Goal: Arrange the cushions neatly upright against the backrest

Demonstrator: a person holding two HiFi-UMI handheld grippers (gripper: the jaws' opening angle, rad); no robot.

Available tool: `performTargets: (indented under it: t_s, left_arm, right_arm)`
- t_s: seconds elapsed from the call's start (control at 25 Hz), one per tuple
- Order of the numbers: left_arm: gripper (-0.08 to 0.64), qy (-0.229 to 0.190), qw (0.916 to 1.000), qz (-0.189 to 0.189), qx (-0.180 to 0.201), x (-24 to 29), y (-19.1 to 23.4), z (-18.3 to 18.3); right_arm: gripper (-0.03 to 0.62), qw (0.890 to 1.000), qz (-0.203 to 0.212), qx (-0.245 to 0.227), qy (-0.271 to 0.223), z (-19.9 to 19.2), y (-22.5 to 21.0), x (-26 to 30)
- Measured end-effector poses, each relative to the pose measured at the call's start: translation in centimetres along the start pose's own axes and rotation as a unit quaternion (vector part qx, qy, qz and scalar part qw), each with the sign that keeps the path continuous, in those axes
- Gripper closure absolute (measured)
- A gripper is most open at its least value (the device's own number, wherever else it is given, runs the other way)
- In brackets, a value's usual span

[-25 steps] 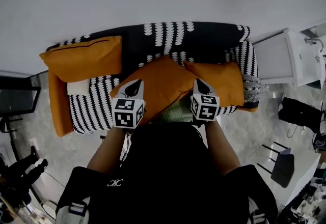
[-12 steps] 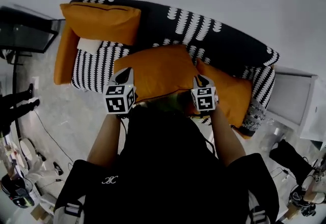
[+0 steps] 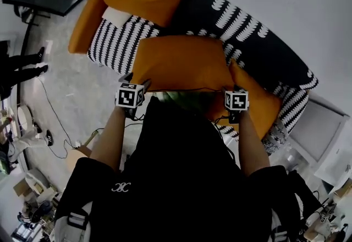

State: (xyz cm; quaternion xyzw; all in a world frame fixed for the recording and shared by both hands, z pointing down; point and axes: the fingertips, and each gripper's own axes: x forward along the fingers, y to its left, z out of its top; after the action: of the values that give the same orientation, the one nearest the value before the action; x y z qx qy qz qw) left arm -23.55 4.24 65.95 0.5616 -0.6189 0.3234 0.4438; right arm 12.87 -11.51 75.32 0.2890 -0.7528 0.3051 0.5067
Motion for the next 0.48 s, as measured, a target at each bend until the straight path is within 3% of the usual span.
performTargets:
  t_s: [0.16,0.28,0.4,0.48]
  left_arm:
    - [0.167,0.082,0.9961,0.03,-0.012,2.0,3.5,-5.4]
    - [0.138,0.113,0.9909,0.039,-0.061,3.0,5.2,-8.6]
    - [0.118,0.129,0.9849,0.015,-0.115,4.3,5.4,-10.2]
    - [0.158,0.136,0.9818,-0.016,-0.131,5.1,4.8,-10.5]
  right_arm:
    - [0.299,0.999,-0.001,0.032,0.007,0.1,-0.2,0.7]
    - [0.299,0.998,-0.002,0.061,0.019,0.2,0.1,0.9]
    - [0.31,0.997,-0.005,0.073,0.039,0.0,0.5,1.5]
    - [0.331,0.995,0.0,0.088,0.046,-0.3,0.5,2.2]
